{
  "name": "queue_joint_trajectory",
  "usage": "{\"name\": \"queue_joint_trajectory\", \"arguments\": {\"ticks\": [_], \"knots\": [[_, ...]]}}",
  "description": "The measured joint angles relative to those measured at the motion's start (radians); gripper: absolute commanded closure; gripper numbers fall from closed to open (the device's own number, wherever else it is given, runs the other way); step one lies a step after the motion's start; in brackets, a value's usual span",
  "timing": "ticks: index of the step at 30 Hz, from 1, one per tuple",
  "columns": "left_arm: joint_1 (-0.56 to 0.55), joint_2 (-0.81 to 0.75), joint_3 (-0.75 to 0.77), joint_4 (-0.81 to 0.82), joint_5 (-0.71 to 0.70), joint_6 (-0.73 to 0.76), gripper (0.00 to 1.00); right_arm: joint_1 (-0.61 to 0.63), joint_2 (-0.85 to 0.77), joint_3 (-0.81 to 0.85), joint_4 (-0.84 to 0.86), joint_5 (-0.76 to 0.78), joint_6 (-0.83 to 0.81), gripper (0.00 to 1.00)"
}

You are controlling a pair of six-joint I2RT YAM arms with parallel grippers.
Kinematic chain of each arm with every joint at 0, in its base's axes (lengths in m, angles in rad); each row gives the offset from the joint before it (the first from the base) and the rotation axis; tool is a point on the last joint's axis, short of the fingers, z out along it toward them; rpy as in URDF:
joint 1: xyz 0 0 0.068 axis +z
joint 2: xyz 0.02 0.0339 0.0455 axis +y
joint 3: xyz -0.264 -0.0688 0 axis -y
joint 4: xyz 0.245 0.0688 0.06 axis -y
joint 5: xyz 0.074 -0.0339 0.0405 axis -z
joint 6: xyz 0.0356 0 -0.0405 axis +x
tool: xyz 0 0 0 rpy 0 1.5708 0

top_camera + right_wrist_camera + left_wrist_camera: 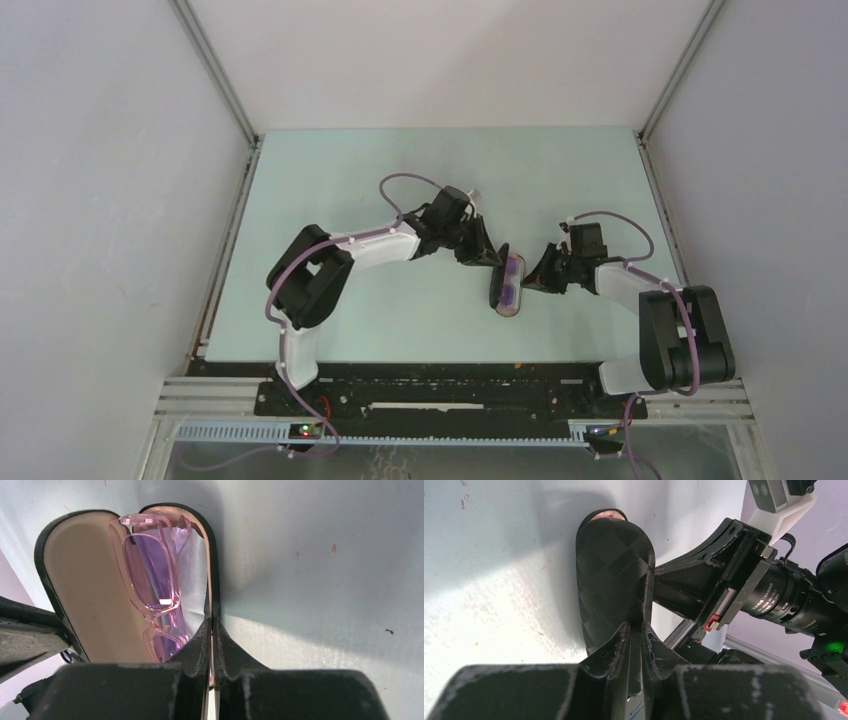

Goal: Organize the sunglasses
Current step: Close the sunglasses case at the center of the board.

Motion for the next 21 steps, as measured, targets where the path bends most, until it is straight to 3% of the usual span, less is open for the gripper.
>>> {"name": "queue_joint_trajectory", "arguments": {"ticks": [21], "knots": [[-0.010,0.100,0.109,-0.040,-0.001,0.037,0.81,0.032,0.008,-0.005,0.001,0.004,0.017,0.92]]}}
